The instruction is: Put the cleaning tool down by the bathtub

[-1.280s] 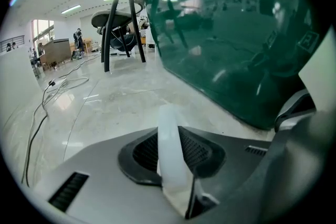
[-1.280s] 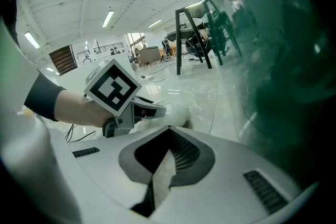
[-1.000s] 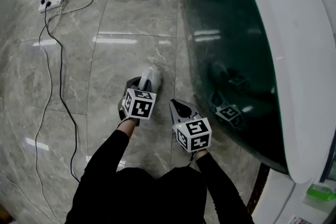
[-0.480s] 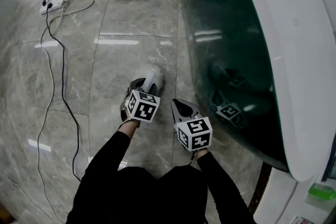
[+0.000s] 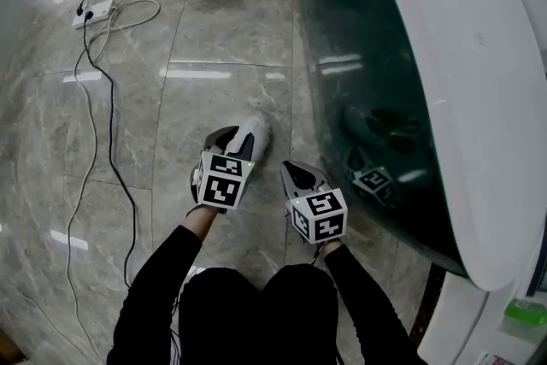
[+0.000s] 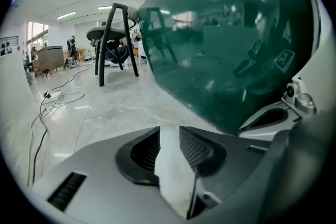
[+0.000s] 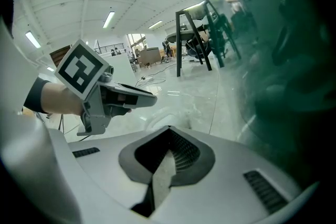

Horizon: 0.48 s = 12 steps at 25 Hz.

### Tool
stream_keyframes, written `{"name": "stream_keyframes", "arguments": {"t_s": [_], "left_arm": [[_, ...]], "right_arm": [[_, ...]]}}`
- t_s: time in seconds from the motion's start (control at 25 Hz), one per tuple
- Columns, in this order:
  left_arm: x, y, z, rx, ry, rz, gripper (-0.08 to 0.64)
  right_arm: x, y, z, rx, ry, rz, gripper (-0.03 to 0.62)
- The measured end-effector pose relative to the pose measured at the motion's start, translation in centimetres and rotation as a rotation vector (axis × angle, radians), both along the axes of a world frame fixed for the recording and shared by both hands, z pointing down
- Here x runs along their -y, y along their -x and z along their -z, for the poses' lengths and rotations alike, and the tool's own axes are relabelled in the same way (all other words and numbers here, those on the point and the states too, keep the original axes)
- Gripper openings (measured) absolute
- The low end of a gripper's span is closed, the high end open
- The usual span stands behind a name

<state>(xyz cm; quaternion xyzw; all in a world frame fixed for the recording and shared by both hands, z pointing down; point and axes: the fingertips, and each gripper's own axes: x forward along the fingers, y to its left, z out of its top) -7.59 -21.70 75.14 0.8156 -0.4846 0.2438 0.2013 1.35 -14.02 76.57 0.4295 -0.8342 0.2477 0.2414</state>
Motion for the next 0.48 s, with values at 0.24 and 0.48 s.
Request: {"name": "stream_keyframes", "arguments": {"t_s": [0.24, 0.48], "left_arm": [[-0.4, 2.2, 3.1, -0.034, -0.05, 0.024, 0.022], [-1.5, 3.0, 4.7, -0.062, -0.069, 0.021, 0.008]], "right_arm": [[0.1, 0.3, 0.4, 0.001, -0.004, 0.019, 0.0], [0.6, 0.4, 1.1, 0.008, -0.014, 0.034, 0.0]]}}
